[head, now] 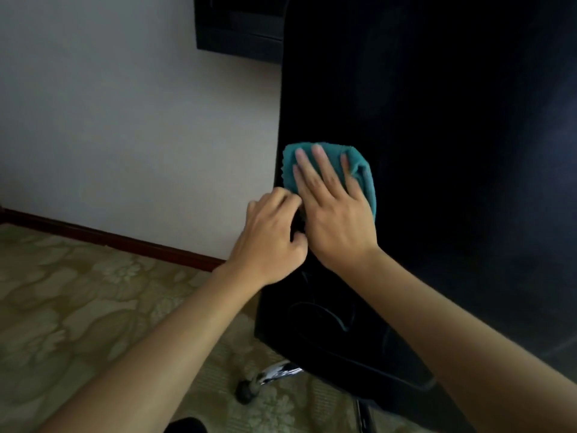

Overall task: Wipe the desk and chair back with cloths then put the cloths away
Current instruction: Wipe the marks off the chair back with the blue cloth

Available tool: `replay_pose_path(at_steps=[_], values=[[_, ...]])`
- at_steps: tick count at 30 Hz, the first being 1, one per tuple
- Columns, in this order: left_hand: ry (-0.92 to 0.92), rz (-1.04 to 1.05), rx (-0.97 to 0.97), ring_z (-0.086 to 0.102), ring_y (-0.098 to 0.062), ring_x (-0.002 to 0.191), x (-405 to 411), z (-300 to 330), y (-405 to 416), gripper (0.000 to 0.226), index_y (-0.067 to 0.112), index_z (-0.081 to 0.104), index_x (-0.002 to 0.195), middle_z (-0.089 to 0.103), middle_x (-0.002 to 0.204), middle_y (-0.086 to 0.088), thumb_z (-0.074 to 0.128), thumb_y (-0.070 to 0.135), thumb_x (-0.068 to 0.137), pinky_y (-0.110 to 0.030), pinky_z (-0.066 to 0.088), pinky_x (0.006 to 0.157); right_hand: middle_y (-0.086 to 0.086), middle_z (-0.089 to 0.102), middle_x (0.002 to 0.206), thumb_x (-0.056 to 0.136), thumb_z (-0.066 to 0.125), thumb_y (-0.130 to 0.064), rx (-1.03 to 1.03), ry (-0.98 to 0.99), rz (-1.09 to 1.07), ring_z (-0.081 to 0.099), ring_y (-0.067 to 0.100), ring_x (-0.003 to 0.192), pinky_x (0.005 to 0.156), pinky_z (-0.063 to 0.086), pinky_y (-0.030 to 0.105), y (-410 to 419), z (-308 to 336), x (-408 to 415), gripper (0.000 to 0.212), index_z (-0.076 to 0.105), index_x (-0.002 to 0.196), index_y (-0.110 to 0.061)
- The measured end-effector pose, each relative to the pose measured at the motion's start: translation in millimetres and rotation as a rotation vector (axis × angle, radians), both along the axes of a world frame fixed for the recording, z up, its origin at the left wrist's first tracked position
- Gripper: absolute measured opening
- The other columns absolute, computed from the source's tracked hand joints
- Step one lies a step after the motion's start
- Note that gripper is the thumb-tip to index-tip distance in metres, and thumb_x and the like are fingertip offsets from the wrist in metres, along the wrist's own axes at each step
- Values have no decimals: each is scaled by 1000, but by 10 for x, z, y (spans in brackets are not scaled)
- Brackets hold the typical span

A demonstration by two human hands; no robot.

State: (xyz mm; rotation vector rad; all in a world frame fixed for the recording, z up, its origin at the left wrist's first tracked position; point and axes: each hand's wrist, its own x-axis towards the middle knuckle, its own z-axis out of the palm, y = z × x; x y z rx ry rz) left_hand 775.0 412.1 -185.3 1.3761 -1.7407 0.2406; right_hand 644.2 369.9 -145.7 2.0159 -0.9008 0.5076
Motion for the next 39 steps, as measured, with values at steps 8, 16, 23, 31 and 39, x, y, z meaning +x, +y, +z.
replay_pose_path(at_steps=[8,16,23,31,39], values=[[-120,-14,401,45,-20,120,-68,-1293,226,25,16,63,106,48,127,-1,50,19,85,-37,32,103,4,33,156,85,31,-27,271,278,5,22,17,145,114,31,34,228,-1392,-204,63,50,143,-14],[117,17,218,52,-34,104,82,-939,75,32,5,56,101,53,108,-13,51,13,70,-41,39,87,6,31,158,87,34,-30,145,246,19,23,22,149,120,6,45,62,-623,186,65,40,148,-7],[189,66,375,43,-29,130,77,-1251,116,45,14,49,125,32,147,-3,54,14,80,-47,42,100,7,31,158,89,28,-23,213,132,127,21,20,148,117,26,37,-43,-1234,216,61,44,145,-6],[129,117,441,53,-17,118,56,-1848,440,35,22,58,123,40,140,2,59,16,88,-23,43,94,9,-24,156,94,20,-25,379,431,7,-30,24,140,115,-25,43,180,-2014,-134,67,0,155,-5],[55,224,247,60,-30,88,-48,-1311,256,19,10,63,94,60,91,-7,59,12,76,-44,42,88,10,27,160,93,34,-26,192,56,111,9,22,150,123,3,44,-61,-1248,216,62,32,149,-1]])
